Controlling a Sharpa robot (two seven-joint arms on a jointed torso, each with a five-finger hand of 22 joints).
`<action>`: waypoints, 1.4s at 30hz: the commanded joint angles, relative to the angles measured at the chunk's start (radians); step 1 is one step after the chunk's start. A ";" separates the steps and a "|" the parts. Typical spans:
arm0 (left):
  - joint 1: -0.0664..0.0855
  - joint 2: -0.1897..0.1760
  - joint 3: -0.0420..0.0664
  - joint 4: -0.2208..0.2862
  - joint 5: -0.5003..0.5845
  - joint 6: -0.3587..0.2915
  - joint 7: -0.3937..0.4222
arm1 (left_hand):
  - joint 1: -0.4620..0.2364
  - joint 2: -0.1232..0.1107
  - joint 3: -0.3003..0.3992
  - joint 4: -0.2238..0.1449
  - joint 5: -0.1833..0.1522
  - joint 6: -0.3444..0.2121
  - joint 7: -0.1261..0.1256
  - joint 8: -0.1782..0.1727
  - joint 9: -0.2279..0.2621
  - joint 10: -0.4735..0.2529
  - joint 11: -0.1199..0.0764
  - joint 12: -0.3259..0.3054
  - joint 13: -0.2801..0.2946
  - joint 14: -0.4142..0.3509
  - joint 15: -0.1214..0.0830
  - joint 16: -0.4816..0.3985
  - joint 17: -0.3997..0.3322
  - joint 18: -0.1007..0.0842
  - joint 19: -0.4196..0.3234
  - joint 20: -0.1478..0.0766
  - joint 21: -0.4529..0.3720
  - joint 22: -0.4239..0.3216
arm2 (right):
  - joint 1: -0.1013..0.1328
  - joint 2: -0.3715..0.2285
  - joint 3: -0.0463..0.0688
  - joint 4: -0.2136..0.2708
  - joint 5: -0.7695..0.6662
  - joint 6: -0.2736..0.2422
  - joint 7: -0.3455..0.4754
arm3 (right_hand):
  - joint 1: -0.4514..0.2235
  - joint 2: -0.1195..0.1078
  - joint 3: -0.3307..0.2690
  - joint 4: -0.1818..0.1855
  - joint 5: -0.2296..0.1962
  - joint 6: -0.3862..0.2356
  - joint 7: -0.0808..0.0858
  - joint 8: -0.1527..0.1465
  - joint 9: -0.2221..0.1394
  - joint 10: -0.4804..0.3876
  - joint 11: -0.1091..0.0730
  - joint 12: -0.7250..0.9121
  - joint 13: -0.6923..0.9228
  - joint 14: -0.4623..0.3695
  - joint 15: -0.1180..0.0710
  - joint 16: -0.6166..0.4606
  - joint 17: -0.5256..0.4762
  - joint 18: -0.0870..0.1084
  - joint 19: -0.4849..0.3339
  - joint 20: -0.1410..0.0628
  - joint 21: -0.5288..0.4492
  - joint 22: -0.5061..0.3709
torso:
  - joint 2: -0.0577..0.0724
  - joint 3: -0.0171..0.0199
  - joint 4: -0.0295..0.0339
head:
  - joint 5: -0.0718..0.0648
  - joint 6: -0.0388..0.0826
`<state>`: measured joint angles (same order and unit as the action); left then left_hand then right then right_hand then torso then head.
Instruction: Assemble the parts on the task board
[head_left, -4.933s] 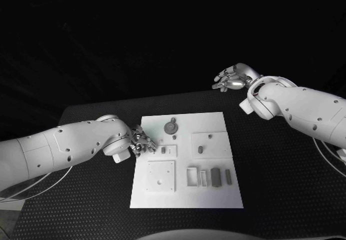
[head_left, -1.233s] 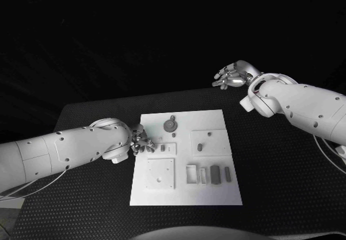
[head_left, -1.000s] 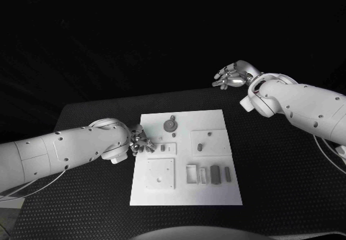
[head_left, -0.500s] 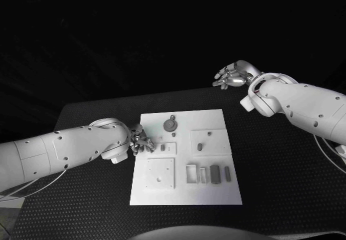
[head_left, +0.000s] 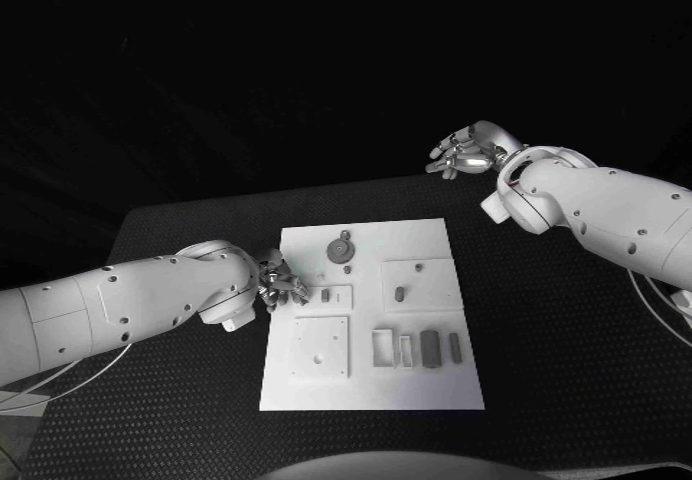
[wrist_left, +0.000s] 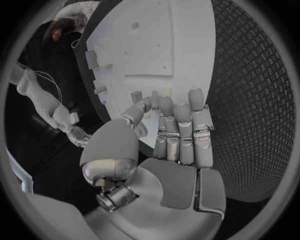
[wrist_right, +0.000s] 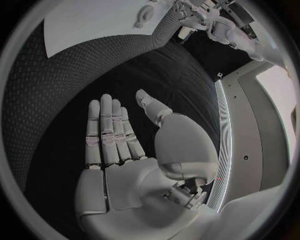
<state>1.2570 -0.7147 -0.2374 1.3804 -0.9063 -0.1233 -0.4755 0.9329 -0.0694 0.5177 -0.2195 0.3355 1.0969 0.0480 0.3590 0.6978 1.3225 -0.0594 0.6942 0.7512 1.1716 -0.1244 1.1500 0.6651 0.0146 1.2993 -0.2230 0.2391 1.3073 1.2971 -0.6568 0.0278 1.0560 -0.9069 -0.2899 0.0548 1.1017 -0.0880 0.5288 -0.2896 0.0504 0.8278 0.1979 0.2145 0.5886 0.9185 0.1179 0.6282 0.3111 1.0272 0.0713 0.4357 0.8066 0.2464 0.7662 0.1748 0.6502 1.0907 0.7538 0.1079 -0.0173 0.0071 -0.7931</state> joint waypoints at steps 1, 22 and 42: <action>-0.001 -0.007 -0.001 0.009 0.013 -0.079 0.023 | 0.059 0.058 0.043 -0.044 -0.007 0.004 -0.003 0.005 0.001 0.006 -0.005 0.005 -0.001 0.004 -0.001 0.004 -0.001 -0.010 0.006 0.002 0.003 0.021 | 0.000 -0.001 0.000 0.001 -0.001 0.011 0.002 | -0.012 -0.002 -0.004 0.000 0.003 -0.007 0.001 0.004 -0.001 -0.006 0.002 0.006 -0.001 0.005 0.004 -0.007 0.002 0.015 0.001 0.003 -0.006 0.001 | 0.000 -0.0007 0.0011 | -0.002 -0.002; -0.010 -0.010 -0.001 0.031 -0.031 -0.132 0.033 | 0.071 0.060 0.052 -0.037 -0.097 0.000 -0.002 -0.002 -0.004 0.009 -0.004 0.006 -0.003 0.008 -0.004 0.005 -0.004 -0.009 0.010 0.000 0.004 0.019 | 0.000 -0.002 0.000 0.002 0.000 0.014 0.003 | -0.021 -0.002 -0.006 0.002 0.003 -0.007 0.002 0.005 -0.002 -0.007 0.002 0.008 -0.004 0.005 0.004 -0.009 0.004 0.015 0.001 0.003 -0.007 0.001 | 0.000 0.0003 0.0004 | 0.000 -0.004; -0.016 0.002 -0.002 0.031 -0.062 -0.111 0.001 | 0.077 0.052 0.058 -0.026 -0.142 -0.003 0.000 -0.011 -0.009 0.009 -0.003 0.007 -0.003 0.008 -0.005 0.007 -0.006 -0.010 0.010 -0.001 0.004 0.020 | 0.000 -0.003 0.000 0.005 0.003 0.010 0.006 | -0.029 -0.001 -0.005 0.003 0.003 -0.007 0.001 0.005 -0.003 -0.007 0.002 0.010 -0.007 0.006 0.004 -0.012 0.006 0.015 0.001 0.003 -0.008 0.002 | 0.001 -0.0001 -0.0001 | 0.001 -0.005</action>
<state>1.2422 -0.7156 -0.2391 1.4108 -0.9556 -0.2448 -0.4701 0.9594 -0.0591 0.5391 -0.2130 0.1962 1.1000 0.0449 0.3478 0.6889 1.3256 -0.0623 0.6943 0.7489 1.1754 -0.1246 1.1502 0.6605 0.0145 1.3015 -0.2250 0.2389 1.3076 1.2969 -0.6593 0.0278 1.0589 -0.9062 -0.2861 0.0545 1.0845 -0.0893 0.5288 -0.2896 0.0504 0.8278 0.1979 0.2145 0.5868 0.9185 0.1179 0.6321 0.3048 1.0272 0.0713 0.4277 0.8108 0.2461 0.7662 0.1748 0.6464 1.0906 0.7535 0.1080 -0.0173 0.0081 -0.7973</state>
